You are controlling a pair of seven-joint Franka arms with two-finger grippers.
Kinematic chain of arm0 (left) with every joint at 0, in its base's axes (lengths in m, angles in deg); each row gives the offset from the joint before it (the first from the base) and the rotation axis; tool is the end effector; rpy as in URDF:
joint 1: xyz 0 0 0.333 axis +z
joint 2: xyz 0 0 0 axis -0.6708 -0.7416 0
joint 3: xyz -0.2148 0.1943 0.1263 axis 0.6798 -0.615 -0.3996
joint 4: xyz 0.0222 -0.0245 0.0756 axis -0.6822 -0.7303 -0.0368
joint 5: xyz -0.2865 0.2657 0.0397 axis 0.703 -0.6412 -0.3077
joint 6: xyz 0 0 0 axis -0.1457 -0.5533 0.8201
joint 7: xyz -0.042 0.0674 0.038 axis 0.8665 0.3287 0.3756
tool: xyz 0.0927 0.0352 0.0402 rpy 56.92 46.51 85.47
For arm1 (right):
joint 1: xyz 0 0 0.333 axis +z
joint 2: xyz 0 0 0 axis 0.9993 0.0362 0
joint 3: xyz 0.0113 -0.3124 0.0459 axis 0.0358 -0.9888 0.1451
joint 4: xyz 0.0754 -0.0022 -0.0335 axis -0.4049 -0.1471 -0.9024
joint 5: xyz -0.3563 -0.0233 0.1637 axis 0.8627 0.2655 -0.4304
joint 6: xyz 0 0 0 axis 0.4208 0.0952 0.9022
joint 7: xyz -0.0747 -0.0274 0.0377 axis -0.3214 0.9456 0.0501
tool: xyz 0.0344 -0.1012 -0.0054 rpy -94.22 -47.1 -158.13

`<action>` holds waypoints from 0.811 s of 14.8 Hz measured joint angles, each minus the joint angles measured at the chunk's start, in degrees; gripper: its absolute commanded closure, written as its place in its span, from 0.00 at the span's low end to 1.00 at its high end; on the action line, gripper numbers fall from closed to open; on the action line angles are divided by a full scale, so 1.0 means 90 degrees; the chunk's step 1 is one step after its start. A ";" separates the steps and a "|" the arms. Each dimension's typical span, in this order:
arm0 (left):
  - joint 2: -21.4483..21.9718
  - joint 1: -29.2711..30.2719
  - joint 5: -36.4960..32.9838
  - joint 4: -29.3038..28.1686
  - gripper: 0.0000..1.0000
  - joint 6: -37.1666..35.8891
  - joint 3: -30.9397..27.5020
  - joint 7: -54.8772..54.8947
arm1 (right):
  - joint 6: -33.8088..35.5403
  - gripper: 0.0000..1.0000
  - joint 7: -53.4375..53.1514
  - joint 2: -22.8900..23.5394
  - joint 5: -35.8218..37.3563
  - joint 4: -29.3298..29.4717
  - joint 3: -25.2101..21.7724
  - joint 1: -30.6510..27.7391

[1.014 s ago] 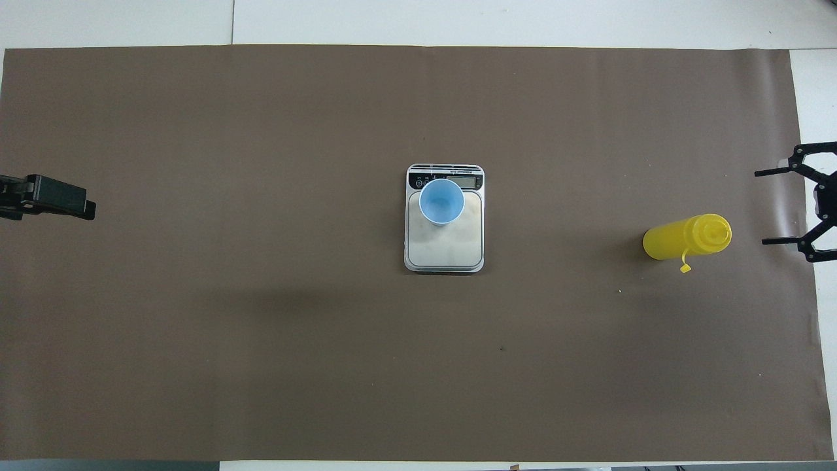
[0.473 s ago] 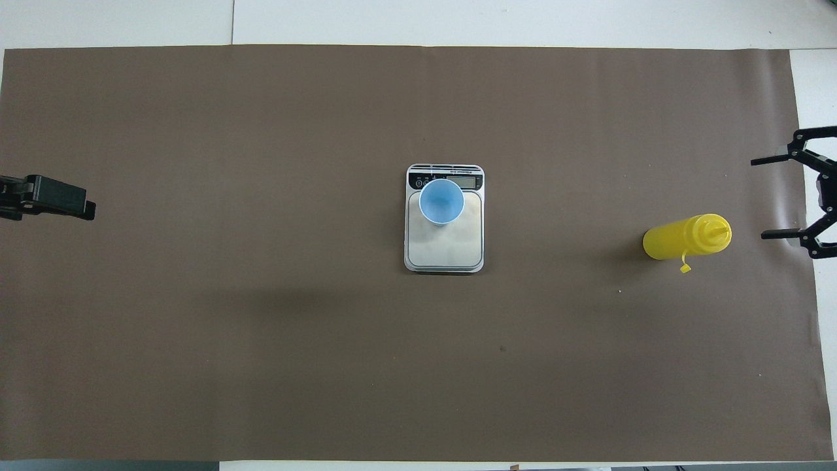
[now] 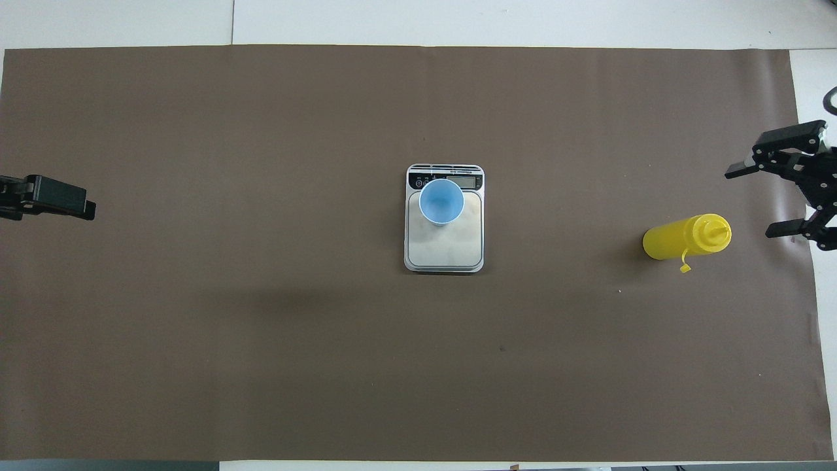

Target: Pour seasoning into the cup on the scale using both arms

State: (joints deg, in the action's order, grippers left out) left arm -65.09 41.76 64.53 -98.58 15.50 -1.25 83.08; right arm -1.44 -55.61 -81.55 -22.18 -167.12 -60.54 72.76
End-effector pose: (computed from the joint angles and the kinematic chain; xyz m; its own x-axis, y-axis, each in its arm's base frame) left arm 0.5441 -0.0188 0.6121 0.9950 -0.0917 -0.0407 -0.0896 -0.9947 0.0506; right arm 0.5477 -0.0596 0.5930 0.7113 -0.6522 -0.2620 -0.7019 -0.6784 -0.2169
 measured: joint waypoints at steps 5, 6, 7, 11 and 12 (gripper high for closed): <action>0.0000 0.0000 0.0000 0.0000 0.00 0.0000 0.0000 0.0000 | 0.0523 0.00 0.1525 0.0120 0.1487 0.0513 -0.0302 0.1058; 0.0000 0.0000 0.0000 0.0000 0.00 0.0000 0.0000 0.0000 | 0.0591 0.00 0.1594 0.0128 0.1566 0.0601 -0.0389 0.1214; 0.0000 0.0000 0.0000 0.0000 0.00 0.0000 0.0000 0.0000 | 0.0643 0.00 0.1703 0.0123 0.1589 0.0660 -0.0524 0.1358; 0.0000 0.0000 0.0000 0.0000 0.00 0.0000 0.0000 0.0000 | 0.0594 0.00 0.2342 0.0074 0.1747 0.0638 -0.0986 0.1611; 0.0000 0.0000 0.0000 0.0000 0.00 0.0000 0.0000 0.0000 | 0.0560 0.00 0.2513 0.0072 0.1844 0.0615 -0.1003 0.1629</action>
State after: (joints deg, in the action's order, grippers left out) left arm -65.09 41.76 64.53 -98.58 15.50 -1.25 83.08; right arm 3.60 -33.00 -80.90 -5.59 -161.58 -69.56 87.42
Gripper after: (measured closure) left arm 0.000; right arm 0.000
